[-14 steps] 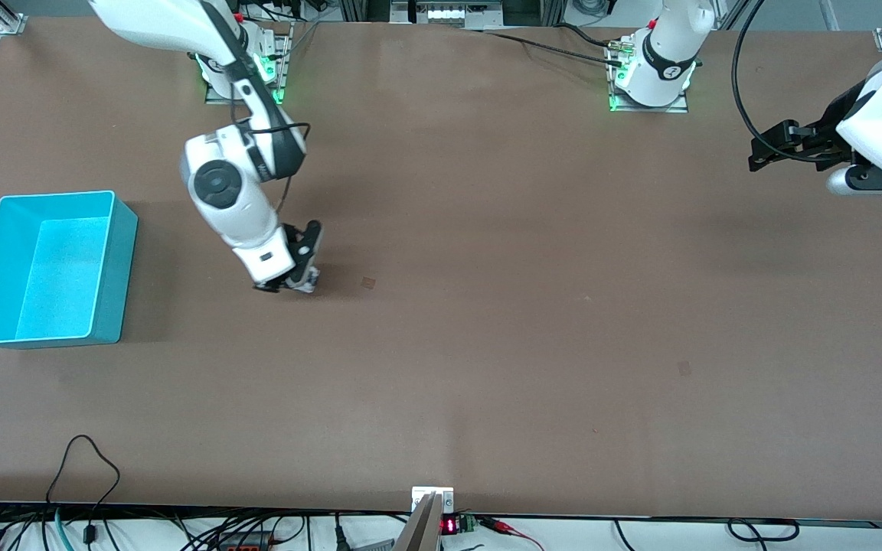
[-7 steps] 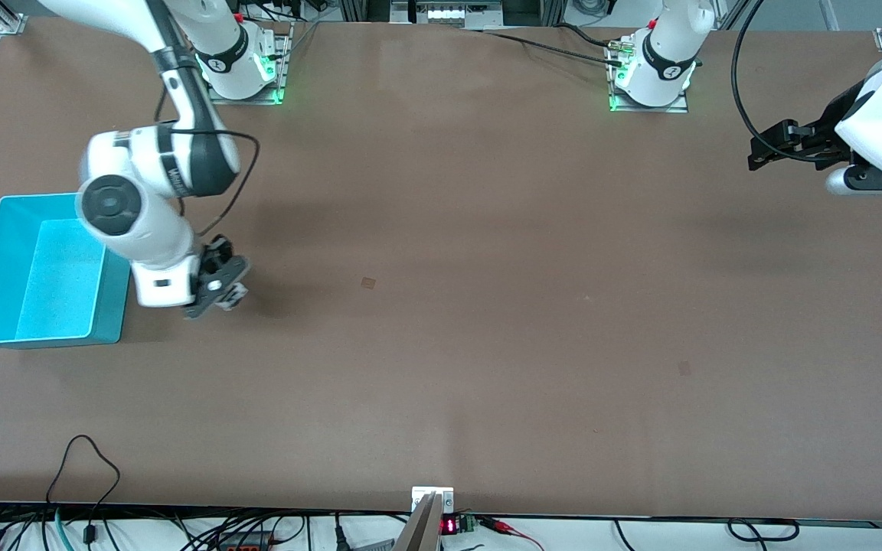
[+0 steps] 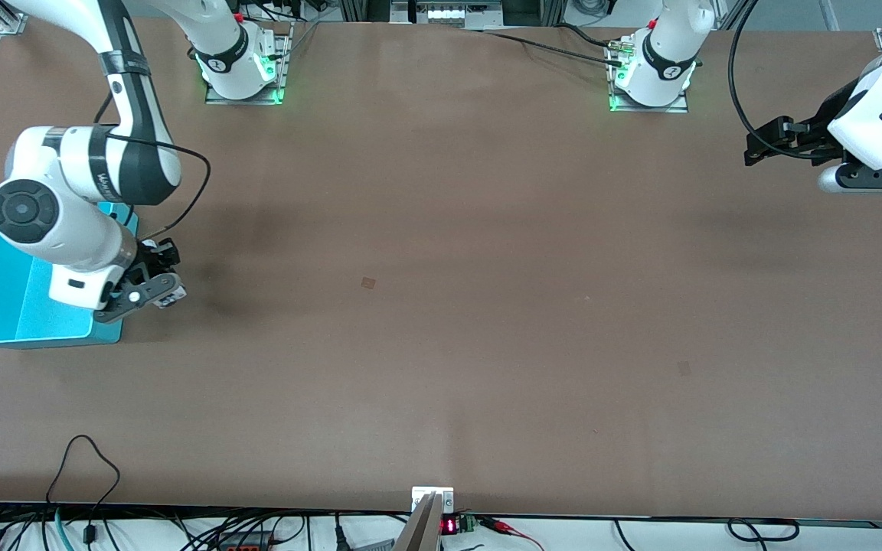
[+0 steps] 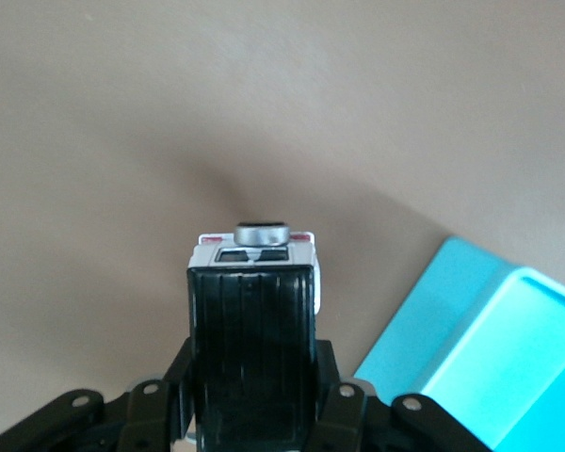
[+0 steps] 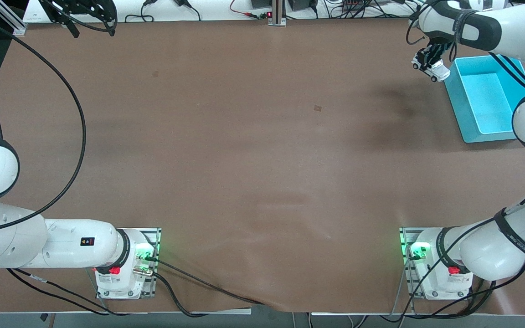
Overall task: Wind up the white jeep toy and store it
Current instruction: 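Carry the jeep with the right gripper over the blue bin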
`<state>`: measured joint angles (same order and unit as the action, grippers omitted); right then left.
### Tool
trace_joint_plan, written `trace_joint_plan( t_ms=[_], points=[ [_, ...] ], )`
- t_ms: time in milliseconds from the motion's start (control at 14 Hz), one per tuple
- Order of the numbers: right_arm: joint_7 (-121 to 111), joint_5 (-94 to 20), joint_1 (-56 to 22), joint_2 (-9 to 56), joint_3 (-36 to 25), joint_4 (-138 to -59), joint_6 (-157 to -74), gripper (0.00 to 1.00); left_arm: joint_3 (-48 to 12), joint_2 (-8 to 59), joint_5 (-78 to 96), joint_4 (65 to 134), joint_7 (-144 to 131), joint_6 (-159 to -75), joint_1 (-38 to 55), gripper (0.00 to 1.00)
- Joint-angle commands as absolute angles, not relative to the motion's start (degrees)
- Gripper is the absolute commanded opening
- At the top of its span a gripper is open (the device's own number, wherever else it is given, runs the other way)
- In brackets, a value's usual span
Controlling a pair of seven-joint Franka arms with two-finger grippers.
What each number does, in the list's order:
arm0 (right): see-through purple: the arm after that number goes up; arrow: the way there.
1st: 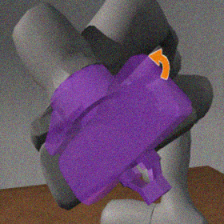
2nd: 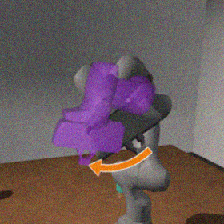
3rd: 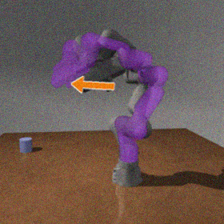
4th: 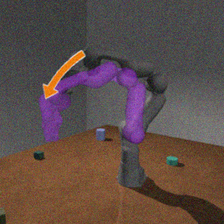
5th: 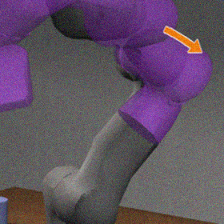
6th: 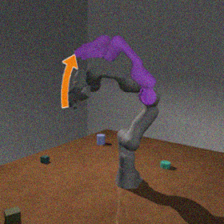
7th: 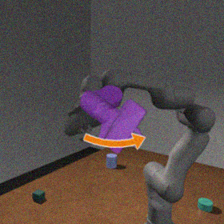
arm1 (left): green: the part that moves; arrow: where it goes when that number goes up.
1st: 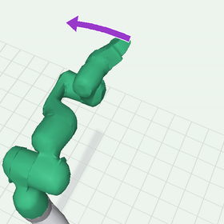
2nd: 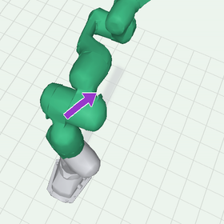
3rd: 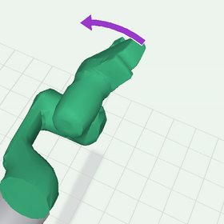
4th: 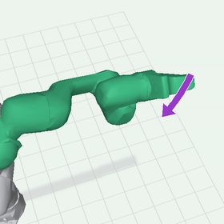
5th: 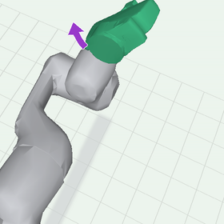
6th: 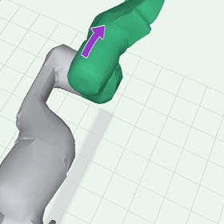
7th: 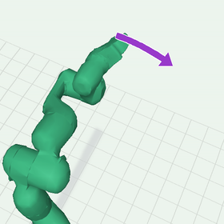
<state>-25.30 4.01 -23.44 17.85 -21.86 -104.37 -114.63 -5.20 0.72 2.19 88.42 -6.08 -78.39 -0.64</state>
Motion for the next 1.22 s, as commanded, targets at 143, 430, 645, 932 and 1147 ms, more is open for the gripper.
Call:
trace_joint_plan(
  t_ms=[143, 430, 645, 932, 1147],
  points=[
    [-20.58, 5.01, -23.82, 16.52, -27.67, -104.59, -112.85, 0.00, -5.01, 1.49, 3.43, 86.66, -6.06, -77.08, -0.97, 1.00],
    [-20.91, 5.10, -19.26, 17.31, -28.92, -104.94, -113.47, 0.00, -5.10, 1.49, 3.43, 86.66, -6.15, -77.08, -0.97, 1.00],
    [-22.58, 5.10, -14.96, 17.40, -28.83, -106.51, -116.00, 0.00, -5.27, 1.41, 3.43, 86.57, -6.24, -77.08, -0.97, 1.00],
    [-28.73, 4.13, -7.83, 18.19, -28.83, -112.31, -127.68, 0.00, -5.27, 1.41, 3.34, 86.57, -5.54, -77.08, -0.97, 1.00],
    [-28.83, 2.73, -5.36, 18.63, -28.74, -115.13, -130.59, 0.00, -5.27, 1.41, 3.34, 86.57, -5.54, -77.08, -0.97, 1.00]
  ],
)
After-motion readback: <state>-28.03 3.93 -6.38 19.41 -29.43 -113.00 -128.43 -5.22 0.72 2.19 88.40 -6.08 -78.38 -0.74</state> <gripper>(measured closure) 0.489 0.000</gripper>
